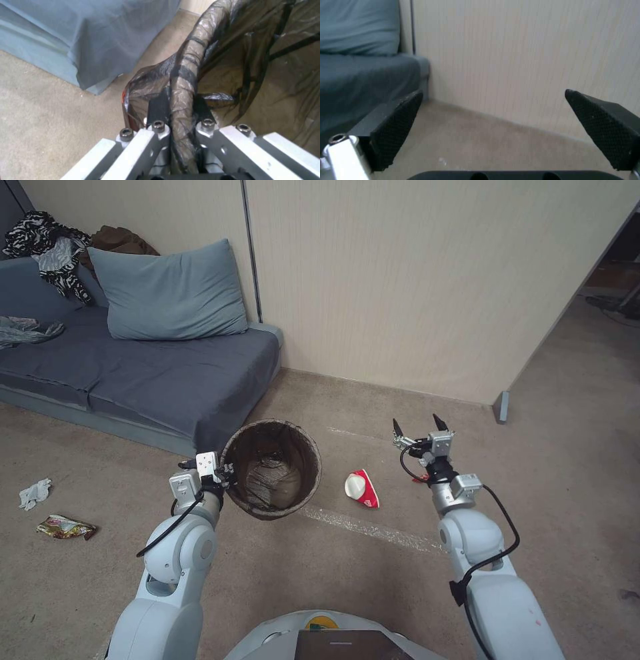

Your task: Pick up the trash bin, then pick up the garbage from the floor and place it into the trash bin.

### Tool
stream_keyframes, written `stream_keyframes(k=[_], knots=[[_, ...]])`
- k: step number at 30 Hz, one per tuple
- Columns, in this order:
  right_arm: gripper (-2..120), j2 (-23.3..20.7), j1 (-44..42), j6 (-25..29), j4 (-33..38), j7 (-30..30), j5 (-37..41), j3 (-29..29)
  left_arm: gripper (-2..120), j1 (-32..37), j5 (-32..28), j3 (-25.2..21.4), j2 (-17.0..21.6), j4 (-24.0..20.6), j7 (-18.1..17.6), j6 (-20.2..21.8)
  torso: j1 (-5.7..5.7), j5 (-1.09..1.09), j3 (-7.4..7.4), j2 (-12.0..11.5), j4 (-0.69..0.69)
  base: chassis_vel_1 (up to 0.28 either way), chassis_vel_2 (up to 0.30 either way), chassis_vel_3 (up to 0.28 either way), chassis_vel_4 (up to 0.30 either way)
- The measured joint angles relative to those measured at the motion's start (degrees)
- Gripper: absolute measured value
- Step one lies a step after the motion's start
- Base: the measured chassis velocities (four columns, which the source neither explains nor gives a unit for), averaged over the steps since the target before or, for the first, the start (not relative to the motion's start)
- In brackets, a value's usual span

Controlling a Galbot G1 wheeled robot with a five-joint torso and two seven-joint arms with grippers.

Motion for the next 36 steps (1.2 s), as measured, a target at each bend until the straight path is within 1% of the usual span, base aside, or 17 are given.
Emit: stream_keyframes(k=[1,2,3,4,5,7,8,9,10,11,12,13,16,18,27,36], knots=[[100,-0.9,0.5,-2.2,-0.2,-0.6,1.3,-0.1,3,0.0,-0.1,0.0,0.1,0.1,0.0,0.0,0.0,0.01,0.0,0.0,-0.01,0.0,0.0,0.0,0.0],[100,-1.6,0.9,-4.2,-0.2,-1.6,2.4,-0.2,3,0.0,-0.1,0.0,0.1,0.1,0.0,0.0,0.0,0.0,0.0,0.0,0.01,0.0,0.0,0.0,0.0],[100,-2.5,1.4,-6.8,-0.2,-3.4,3.7,-0.2,3,0.0,-0.2,0.0,0.2,0.1,0.0,0.0,0.0,0.0,0.0,0.0,0.0,0.0,0.0,0.0,0.0],[100,-4.1,2.7,-12.5,-0.5,-6.6,5.8,-0.5,3,0.0,-0.3,0.0,0.3,0.1,0.0,0.0,0.0,0.0,0.0,0.0,0.01,0.0,0.0,0.0,0.0],[100,-4.1,2.7,-12.5,-0.5,-6.6,5.8,-0.5,3,0.0,-0.3,0.0,0.3,0.1,0.0,0.0,0.0,0.0,0.0,0.0,0.01,0.0,0.0,0.0,0.0],[100,-5.2,3.9,-21.3,-0.4,-7.1,8.6,-1.3,3,0.1,-0.3,0.0,0.4,0.0,0.1,0.0,0.0,0.01,0.0,0.0,0.01,0.0,0.0,0.0,0.0],[100,-5.3,4.1,-22.6,-0.3,-7.2,8.9,-1.3,3,0.1,-0.4,0.0,0.4,0.0,0.1,0.0,0.0,0.01,0.0,0.0,0.0,0.0,0.0,0.0,0.0],[100,-5.3,4.1,-22.6,-0.3,-7.2,8.9,-1.3,3,0.1,-0.4,0.0,0.4,0.0,0.1,0.0,0.0,0.01,0.0,0.0,0.0,0.0,0.0,0.0,0.0],[100,-5.7,5.0,-28.6,-0.1,-7.4,10.5,-1.7,3,0.2,-0.4,0.0,0.5,-0.1,0.1,0.0,0.0,-0.01,0.0,0.0,0.0,0.0,0.0,0.0,0.0],[100,-5.8,5.7,-32.4,-0.1,-7.6,11.9,-2.0,3,0.2,-0.4,0.0,0.5,-0.2,0.1,0.0,0.0,0.0,0.0,0.0,0.0,0.0,0.0,0.0,0.0],[100,-5.8,6.3,-34.5,-0.4,-7.8,12.6,-2.4,3,0.2,-0.5,0.0,0.6,-0.2,0.1,0.0,0.0,0.0,0.0,0.0,0.01,0.0,0.0,0.0,0.0],[100,-5.8,6.3,-34.5,-0.4,-7.8,12.6,-2.4,3,0.2,-0.5,0.0,0.6,-0.2,0.1,0.0,0.0,0.0,0.0,0.0,0.01,0.0,0.0,0.0,0.0],[100,-5.8,8.4,-38.6,-2.0,-7.8,13.6,-3.9,3,0.3,-0.5,0.0,0.6,-0.2,0.1,0.0,0.0,0.0,0.0,0.0,0.01,0.0,0.0,0.0,0.0],[100,-5.8,8.9,-39.2,-2.5,-7.8,13.7,-4.4,3,0.4,-0.5,0.0,0.6,-0.2,0.1,0.0,0.0,-0.01,0.0,0.0,0.01,0.0,0.0,0.0,0.0],[100,-5.8,10.8,-39.4,-6.0,-7.6,11.5,-7.4,3,0.6,-0.5,0.0,0.4,-0.2,0.0,0.0,0.0,-0.01,0.0,0.0,0.01,0.0,0.0,0.0,0.0],[100,-6.3,13.1,-39.0,-11.7,-7.8,9.2,-10.4,3,0.4,-0.5,0.1,0.3,-0.2,0.0,0.0,0.0,0.0,0.0,0.0,0.0,0.0,0.0,0.0,0.0]])
